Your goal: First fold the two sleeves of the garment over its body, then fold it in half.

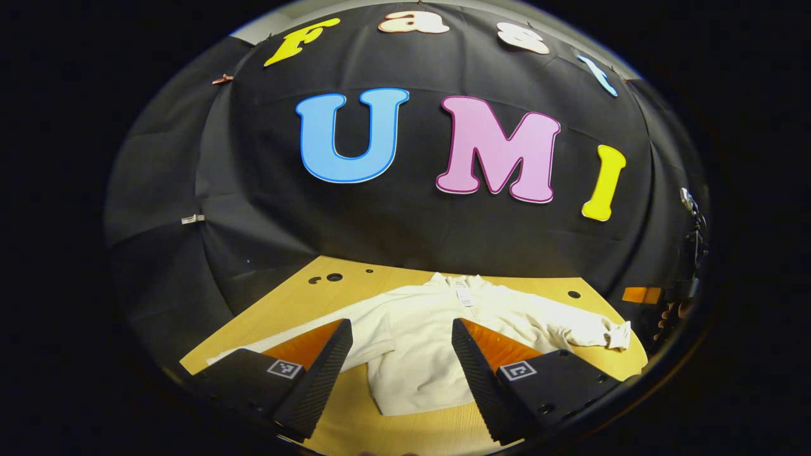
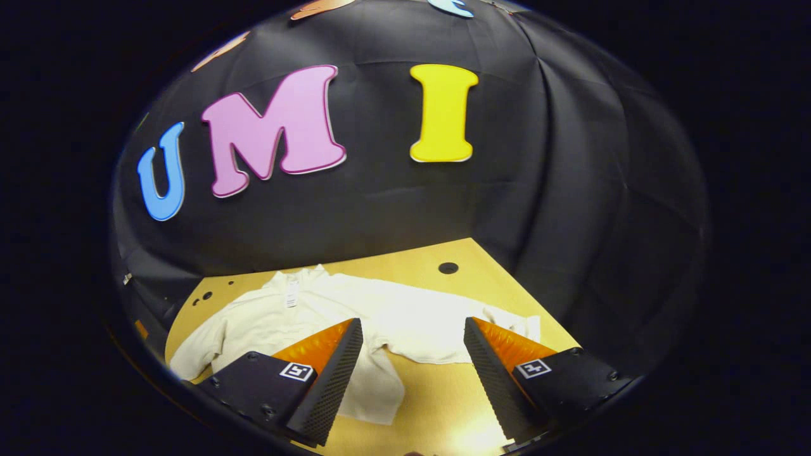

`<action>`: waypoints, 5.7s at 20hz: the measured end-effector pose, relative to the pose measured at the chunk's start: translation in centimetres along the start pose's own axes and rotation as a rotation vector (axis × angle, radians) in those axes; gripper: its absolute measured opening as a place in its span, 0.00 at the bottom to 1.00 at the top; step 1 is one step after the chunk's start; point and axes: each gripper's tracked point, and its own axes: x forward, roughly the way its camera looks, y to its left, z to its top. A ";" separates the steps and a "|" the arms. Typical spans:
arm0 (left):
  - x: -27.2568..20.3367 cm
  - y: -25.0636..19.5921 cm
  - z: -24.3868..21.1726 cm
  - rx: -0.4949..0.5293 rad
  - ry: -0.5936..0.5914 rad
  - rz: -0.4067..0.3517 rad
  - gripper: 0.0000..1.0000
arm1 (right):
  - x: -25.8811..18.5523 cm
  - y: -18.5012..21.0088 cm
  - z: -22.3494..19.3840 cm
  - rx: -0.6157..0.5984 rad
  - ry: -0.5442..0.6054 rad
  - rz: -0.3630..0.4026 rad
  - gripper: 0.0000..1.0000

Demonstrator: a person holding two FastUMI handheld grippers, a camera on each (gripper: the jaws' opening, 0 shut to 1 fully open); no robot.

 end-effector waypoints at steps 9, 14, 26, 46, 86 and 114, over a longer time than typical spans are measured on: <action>2.2 0.2 -1.3 0.030 0.046 0.031 0.98 | 7.5 -11.1 -6.9 0.046 0.235 -0.209 0.99; 3.6 -0.5 -1.7 0.046 0.064 0.024 0.98 | 11.1 -14.8 -11.7 0.081 0.386 -0.264 0.99; 3.9 -2.3 -2.2 0.075 0.075 -0.008 0.92 | 13.5 -16.1 -14.9 0.064 0.480 -0.269 0.98; 1.5 4.1 -1.8 0.019 0.091 0.057 0.97 | 11.8 -12.0 -3.2 0.139 0.326 -0.183 0.16; -3.7 22.8 -4.5 -0.210 0.088 0.381 0.97 | 5.8 53.9 -10.8 -0.334 0.363 0.679 0.30; 2.6 36.6 -21.6 -0.421 0.475 0.628 0.98 | -0.6 8.7 -0.9 -0.071 0.194 0.112 0.99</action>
